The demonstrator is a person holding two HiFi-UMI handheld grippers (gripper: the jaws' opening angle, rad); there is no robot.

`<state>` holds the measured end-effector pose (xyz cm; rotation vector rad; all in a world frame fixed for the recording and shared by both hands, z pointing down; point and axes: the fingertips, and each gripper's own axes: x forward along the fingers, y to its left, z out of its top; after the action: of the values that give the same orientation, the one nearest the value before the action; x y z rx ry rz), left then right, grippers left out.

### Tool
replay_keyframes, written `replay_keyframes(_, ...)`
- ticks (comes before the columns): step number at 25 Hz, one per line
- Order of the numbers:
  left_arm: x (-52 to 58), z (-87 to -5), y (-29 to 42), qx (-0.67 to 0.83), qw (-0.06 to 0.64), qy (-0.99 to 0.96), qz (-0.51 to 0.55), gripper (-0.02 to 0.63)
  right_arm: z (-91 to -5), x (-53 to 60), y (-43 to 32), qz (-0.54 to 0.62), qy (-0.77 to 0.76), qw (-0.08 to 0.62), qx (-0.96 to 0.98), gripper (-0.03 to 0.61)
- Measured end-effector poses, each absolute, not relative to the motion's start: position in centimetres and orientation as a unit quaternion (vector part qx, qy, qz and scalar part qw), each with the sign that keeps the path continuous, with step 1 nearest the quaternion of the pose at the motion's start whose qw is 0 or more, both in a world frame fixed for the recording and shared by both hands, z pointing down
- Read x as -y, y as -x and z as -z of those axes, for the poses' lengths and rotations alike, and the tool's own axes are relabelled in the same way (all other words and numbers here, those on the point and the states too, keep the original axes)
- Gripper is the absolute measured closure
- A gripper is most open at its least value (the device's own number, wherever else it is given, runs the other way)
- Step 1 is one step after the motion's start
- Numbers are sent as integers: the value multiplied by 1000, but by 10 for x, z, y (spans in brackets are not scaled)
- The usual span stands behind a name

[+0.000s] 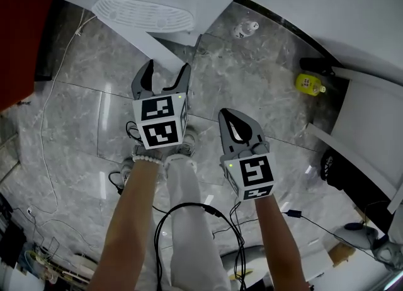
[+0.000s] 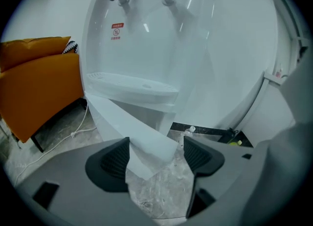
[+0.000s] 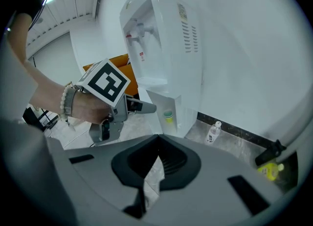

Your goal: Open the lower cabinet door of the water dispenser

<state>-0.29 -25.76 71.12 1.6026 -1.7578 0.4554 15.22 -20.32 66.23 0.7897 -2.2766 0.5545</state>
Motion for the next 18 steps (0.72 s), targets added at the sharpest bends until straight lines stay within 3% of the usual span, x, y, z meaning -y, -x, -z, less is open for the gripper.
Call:
replay_keyframes(8, 250, -723, 9, 679, 391, -597, -171, 268, -654, 195, -136, -212, -297, 320, 875, 575)
replay_keyframes(18, 229, -722, 18, 671, 376, -610, -191, 268, -652, 185, -131, -203, -296, 330, 873, 575)
